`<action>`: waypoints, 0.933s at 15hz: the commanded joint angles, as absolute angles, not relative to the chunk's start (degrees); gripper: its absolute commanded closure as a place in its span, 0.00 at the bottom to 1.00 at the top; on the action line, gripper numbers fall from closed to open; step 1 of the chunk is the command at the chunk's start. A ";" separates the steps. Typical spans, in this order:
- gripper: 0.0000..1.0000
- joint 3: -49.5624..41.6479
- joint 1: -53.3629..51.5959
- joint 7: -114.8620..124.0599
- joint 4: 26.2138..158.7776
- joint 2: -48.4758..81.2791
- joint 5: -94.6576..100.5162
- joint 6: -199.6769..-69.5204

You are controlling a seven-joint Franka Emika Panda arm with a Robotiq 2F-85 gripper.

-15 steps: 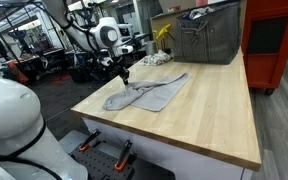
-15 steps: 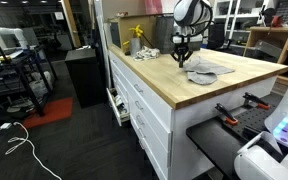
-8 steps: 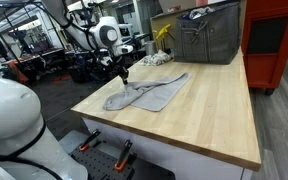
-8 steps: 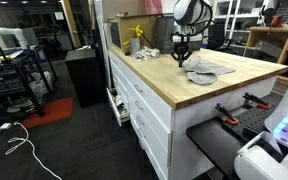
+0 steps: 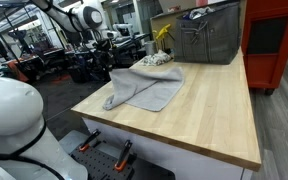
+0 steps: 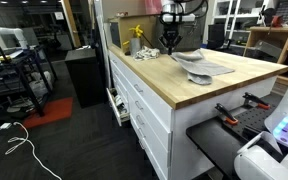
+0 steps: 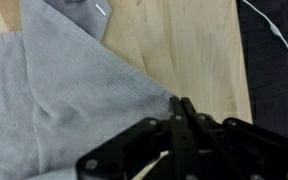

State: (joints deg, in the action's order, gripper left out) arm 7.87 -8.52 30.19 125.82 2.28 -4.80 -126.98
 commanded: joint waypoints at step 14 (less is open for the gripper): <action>0.00 8.64 -11.02 34.08 121.95 6.33 9.45 -122.83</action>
State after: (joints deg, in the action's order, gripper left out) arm 10.10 -12.26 34.11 120.33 4.39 8.43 -121.46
